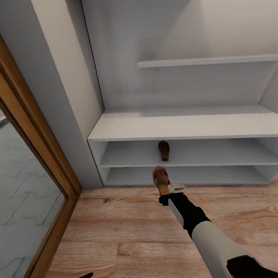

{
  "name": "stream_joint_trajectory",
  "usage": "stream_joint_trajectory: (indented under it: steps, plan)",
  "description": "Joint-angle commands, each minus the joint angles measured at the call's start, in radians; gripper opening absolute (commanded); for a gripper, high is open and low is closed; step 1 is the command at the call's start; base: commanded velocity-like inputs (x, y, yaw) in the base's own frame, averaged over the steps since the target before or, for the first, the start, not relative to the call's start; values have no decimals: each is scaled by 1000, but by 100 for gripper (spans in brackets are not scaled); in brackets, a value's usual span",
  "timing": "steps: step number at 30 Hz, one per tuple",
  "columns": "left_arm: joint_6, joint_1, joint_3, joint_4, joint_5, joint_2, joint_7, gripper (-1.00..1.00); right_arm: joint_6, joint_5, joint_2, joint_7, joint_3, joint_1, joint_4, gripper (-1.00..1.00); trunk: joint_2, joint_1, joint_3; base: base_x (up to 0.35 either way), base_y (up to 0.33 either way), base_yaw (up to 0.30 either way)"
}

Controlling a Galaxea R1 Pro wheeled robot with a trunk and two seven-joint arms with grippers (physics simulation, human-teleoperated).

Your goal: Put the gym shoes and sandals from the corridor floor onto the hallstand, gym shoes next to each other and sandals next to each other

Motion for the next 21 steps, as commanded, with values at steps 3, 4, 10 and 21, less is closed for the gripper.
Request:
stream_joint_trajectory:
  steps: [3,4,10,21]
  plan:
    - [-6,-1,1,1,2,0,-3,100,5,-6,0,-7,3,0,-1,-100,0,0,-4,37,0,180]
    - [-6,-1,1,1,2,0,-3,100,5,-5,0,-7,3,0,0,-100,0,0,-4,10,0,90]
    - [-6,-1,1,1,2,0,-3,100,5,-4,0,-7,1,0,0,-100,0,0,-6,81,11,28]
    - [-6,-1,1,1,2,-1,-3,100,-1,-4,0,-8,1,0,0,-100,0,0,-6,229,91,1]
